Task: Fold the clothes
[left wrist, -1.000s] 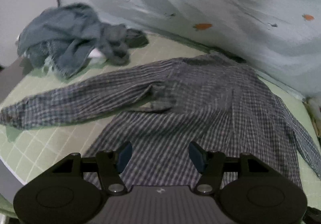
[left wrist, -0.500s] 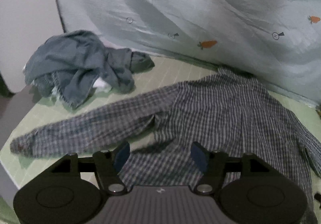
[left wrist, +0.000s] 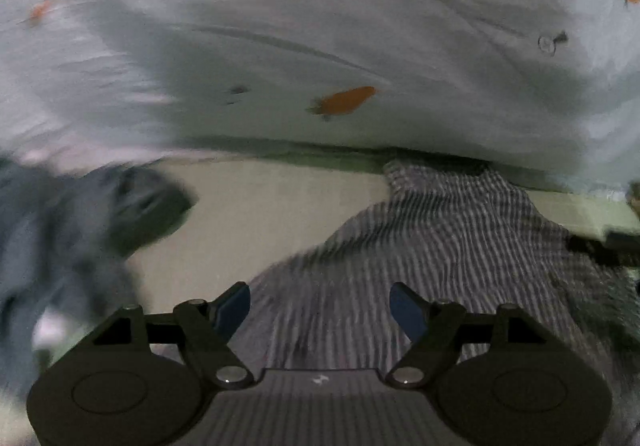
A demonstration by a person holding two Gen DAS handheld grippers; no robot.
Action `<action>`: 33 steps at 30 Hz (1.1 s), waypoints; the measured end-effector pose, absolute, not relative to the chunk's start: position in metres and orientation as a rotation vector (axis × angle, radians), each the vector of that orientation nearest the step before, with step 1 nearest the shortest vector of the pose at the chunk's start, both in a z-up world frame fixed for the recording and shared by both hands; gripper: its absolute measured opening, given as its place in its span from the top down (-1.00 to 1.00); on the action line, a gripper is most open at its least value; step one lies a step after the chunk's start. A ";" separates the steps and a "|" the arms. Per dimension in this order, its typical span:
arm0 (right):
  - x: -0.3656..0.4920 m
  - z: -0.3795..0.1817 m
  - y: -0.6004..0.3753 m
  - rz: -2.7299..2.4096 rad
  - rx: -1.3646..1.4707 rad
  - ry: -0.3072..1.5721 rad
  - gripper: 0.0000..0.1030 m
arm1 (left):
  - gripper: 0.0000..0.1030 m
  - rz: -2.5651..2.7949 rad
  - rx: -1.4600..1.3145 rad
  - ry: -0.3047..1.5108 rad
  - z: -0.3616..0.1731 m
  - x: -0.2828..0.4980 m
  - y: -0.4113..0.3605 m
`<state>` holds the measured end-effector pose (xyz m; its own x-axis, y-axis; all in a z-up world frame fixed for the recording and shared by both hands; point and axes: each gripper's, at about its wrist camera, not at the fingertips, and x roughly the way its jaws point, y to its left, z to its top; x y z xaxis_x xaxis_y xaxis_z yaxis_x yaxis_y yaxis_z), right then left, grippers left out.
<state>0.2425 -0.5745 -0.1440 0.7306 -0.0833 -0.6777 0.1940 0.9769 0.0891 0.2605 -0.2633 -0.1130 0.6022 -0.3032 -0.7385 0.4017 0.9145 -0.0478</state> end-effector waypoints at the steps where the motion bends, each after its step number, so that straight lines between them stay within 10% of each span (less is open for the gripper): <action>1: 0.264 -0.151 -0.578 -0.137 0.160 0.743 -0.97 | -0.51 -0.433 0.131 0.834 -0.121 0.277 -0.273; 6: 0.340 -0.187 -0.584 -0.069 0.140 0.815 -0.52 | -0.39 -0.548 0.134 0.860 -0.161 0.353 -0.320; 7: 0.346 -0.194 -0.583 -0.042 0.138 0.829 -0.40 | -0.20 -0.567 0.123 0.871 -0.169 0.361 -0.326; 8: 0.349 -0.196 -0.581 -0.022 0.113 0.813 -0.14 | 0.55 -0.567 0.131 0.862 -0.172 0.364 -0.332; 9: 0.350 -0.196 -0.580 0.003 0.104 0.796 0.62 | 0.92 -0.565 0.141 0.851 -0.174 0.367 -0.338; 16: 0.375 -0.200 -0.592 0.026 0.143 0.735 0.89 | 0.97 -0.551 0.207 0.801 -0.185 0.394 -0.380; 22: 0.374 -0.199 -0.592 -0.033 0.126 0.736 0.65 | 0.80 -0.479 0.210 0.830 -0.190 0.391 -0.388; 25: 0.351 -0.183 -0.593 -0.106 0.094 0.685 -0.68 | 0.18 -0.428 0.194 0.814 -0.175 0.379 -0.378; 27: 0.329 -0.168 -0.596 -0.158 0.091 0.628 -0.98 | -0.54 -0.401 0.181 0.777 -0.157 0.365 -0.367; 33: 0.212 -0.166 -0.611 -0.280 0.157 0.665 -1.00 | -0.87 -0.402 0.095 0.698 -0.104 0.283 -0.333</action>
